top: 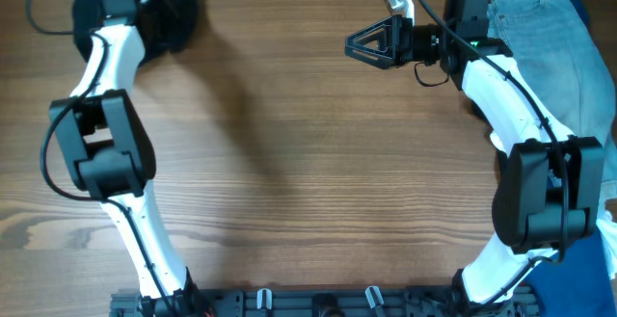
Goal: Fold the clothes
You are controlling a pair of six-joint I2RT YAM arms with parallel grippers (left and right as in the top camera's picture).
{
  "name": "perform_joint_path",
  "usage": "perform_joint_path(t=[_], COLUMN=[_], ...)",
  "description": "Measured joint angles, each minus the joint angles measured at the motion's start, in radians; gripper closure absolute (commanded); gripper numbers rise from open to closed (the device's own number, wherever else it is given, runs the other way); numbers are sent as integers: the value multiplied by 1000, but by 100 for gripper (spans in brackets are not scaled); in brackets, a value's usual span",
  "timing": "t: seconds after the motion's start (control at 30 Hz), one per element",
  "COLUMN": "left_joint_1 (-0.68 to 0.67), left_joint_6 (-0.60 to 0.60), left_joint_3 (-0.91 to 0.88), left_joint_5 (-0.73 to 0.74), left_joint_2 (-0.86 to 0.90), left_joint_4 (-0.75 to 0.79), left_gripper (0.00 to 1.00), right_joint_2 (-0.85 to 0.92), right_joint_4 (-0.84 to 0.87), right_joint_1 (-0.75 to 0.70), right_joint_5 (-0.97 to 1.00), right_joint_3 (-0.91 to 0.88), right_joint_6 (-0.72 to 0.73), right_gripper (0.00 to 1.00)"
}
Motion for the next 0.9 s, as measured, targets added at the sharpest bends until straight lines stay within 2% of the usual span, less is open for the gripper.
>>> perform_joint_path(t=[0.33, 0.4, 0.53, 0.67, 0.77, 0.9], left_joint_1=[-145, -159, -158, -152, -144, -135], left_joint_6=[-139, -197, -319, -376, -361, -313], left_joint_3=[4, 5, 5, 5, 5, 5], left_joint_5=[193, 254, 441, 643, 643, 496], left_joint_2=[-5, -13, -20, -20, -20, -20], left_joint_4=[-249, -312, -439, -565, -581, -579], left_gripper=[96, 96, 96, 96, 96, 96], right_joint_2=[0, 0, 0, 0, 0, 0], right_joint_4=[-19, -31, -35, -37, -37, -37], right_joint_1=[0, 0, 0, 0, 0, 0], right_joint_5=[0, 0, 0, 0, 0, 0], right_joint_3=[0, 0, 0, 0, 0, 0], right_joint_6=[-26, -29, -29, -29, -29, -29], right_gripper=[0, 0, 0, 0, 0, 0])
